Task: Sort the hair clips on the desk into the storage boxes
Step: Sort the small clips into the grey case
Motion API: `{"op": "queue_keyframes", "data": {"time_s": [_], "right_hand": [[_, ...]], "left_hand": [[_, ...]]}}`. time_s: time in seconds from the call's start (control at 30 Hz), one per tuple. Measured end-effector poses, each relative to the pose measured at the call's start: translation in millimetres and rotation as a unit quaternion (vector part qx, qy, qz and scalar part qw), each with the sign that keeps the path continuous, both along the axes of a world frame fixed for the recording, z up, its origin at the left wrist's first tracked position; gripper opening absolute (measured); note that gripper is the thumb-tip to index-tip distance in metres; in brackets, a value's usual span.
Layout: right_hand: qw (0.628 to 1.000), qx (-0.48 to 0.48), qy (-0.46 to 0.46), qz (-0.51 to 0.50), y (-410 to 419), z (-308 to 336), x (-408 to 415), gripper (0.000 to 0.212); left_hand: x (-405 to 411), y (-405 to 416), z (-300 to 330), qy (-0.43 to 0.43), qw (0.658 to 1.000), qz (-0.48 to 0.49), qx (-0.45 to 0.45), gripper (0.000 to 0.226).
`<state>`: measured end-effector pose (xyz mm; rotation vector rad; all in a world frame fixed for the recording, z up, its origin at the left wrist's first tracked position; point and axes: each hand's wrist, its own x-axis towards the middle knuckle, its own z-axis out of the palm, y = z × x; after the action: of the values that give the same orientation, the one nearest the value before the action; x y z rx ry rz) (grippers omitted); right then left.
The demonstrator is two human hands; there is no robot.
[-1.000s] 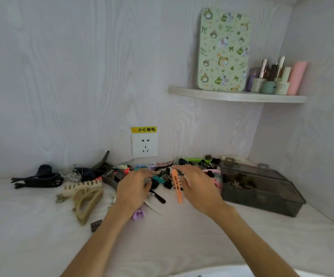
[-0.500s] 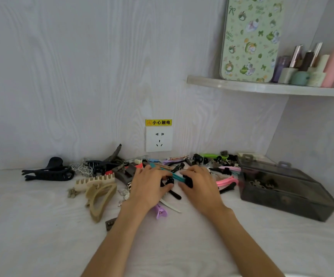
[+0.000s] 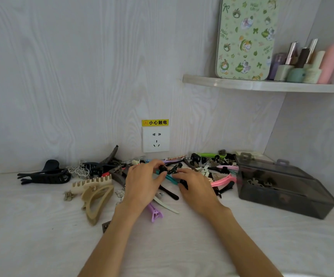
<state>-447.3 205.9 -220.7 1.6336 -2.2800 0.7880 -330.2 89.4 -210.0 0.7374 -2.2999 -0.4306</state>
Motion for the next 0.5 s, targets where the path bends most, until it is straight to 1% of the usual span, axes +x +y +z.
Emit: {"op": "queue_keyframes", "data": {"time_s": [0.03, 0.13, 0.23, 0.3, 0.37, 0.43, 0.5], "right_hand": [[1.0, -0.015, -0.017, -0.003, -0.3, -1.3, -0.7, 0.03], [0.989, -0.099, -0.109, -0.013, 0.8, -2.7, -4.5, 0.017], [0.974, -0.165, -0.154, -0.015, 2.2, 1.7, -4.5, 0.017], [0.963, -0.208, -0.172, -0.012, 7.1, 10.7, -2.3, 0.018], [0.954, -0.243, -0.178, 0.002, 18.6, 22.5, -3.9, 0.02], [0.949, -0.271, -0.16, -0.01, 40.5, 34.6, -14.4, 0.02], [0.941, -0.308, -0.135, -0.044, 72.6, 45.1, -33.7, 0.019]], "left_hand": [[0.3, -0.1, 0.0, 0.008, 1.0, 0.004, 0.001, 0.027], [0.3, -1.0, -0.2, 0.027, 0.999, 0.017, -0.012, 0.026], [-1.1, 0.4, 0.7, 0.027, 0.999, 0.019, -0.015, 0.029], [-2.3, 4.0, 2.5, 0.027, 1.0, 0.012, 0.001, 0.031], [-4.9, 9.3, 6.0, 0.049, 0.998, 0.007, 0.032, 0.031], [-11.8, 20.2, 10.6, 0.092, 0.993, -0.011, 0.075, 0.029], [-27.2, 40.5, 16.4, 0.118, 0.985, -0.061, 0.111, 0.027]]}}
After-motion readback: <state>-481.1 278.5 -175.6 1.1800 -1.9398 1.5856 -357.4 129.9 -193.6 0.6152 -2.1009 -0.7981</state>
